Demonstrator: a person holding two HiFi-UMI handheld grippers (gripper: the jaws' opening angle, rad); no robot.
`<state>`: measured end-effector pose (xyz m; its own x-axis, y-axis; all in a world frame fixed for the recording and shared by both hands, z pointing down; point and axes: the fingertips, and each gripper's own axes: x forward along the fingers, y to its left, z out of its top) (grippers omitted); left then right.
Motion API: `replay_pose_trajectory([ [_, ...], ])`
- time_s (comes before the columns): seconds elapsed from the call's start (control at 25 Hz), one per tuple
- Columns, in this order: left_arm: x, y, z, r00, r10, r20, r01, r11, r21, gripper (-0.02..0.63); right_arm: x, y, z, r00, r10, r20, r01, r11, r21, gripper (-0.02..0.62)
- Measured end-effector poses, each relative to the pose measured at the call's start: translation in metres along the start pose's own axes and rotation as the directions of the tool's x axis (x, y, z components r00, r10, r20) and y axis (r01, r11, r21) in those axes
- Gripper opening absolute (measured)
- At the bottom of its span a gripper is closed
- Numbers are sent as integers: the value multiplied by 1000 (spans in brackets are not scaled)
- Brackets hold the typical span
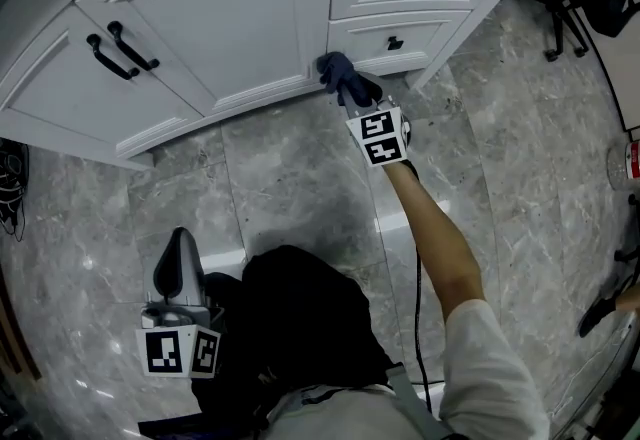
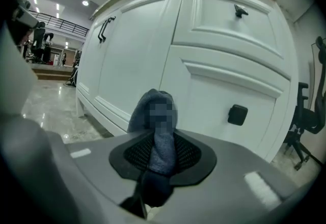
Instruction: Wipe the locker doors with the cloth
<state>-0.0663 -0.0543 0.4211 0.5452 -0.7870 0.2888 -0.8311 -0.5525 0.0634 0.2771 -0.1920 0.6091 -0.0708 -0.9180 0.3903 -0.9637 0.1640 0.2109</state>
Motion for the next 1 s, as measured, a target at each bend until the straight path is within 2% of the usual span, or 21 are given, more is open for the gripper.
replay_pose_trajectory([
  [0.16,1,4,-3,1000,10,-12,-10,1000,2,2,23,-21,-16,998,-35,-54,37,998,46,97],
  [0.4,5,9,-5,999,24,-24,-23,1000,10,2,14,-76,-32,985,-142,-95,148,987,56,97],
  [0.64,8,3,-9,999,17,-33,-16,1000,15,2,-6,-156,-61,944,-280,-172,290,956,36,97],
  [0.8,6,1,-9,999,19,-36,-19,1000,17,2,-18,-201,-77,912,-344,-222,365,929,58,95],
  [0.92,3,7,-9,999,33,-33,-33,999,13,2,-22,-211,-81,902,-362,-237,380,924,36,97],
  [1.0,1,12,-9,999,42,-32,-42,999,7,2,-27,-215,-83,883,-397,-250,419,907,42,95],
])
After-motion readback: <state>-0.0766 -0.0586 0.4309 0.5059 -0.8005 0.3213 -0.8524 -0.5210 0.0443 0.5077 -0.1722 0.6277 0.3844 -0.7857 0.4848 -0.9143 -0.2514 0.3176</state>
